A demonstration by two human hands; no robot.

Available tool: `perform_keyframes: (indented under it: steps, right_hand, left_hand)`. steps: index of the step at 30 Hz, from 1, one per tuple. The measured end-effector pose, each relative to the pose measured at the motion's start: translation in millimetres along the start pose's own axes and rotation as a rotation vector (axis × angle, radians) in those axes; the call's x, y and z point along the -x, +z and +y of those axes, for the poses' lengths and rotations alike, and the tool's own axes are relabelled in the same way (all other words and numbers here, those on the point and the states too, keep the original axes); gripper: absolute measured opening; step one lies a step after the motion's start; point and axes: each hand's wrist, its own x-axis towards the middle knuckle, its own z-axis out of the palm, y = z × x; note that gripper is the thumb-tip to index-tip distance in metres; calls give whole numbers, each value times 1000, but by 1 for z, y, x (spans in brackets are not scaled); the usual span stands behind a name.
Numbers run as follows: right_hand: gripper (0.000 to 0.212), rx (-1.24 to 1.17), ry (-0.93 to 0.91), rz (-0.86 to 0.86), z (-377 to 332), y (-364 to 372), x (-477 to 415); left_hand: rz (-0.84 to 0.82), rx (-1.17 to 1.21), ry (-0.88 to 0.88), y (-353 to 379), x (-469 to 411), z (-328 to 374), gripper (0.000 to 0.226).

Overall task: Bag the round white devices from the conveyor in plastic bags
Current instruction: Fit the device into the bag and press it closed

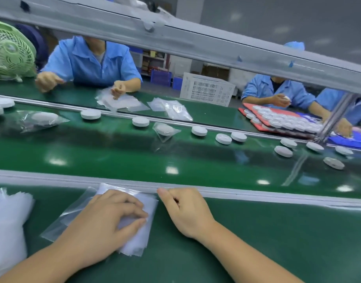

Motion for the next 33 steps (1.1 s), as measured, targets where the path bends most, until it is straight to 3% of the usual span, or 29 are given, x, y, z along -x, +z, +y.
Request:
perform_keyframes:
  steps: [33]
  right_hand:
    - [41, -5, 1, 64, 13, 9, -4]
  left_hand:
    - [-48, 38, -44, 2, -1, -4, 37]
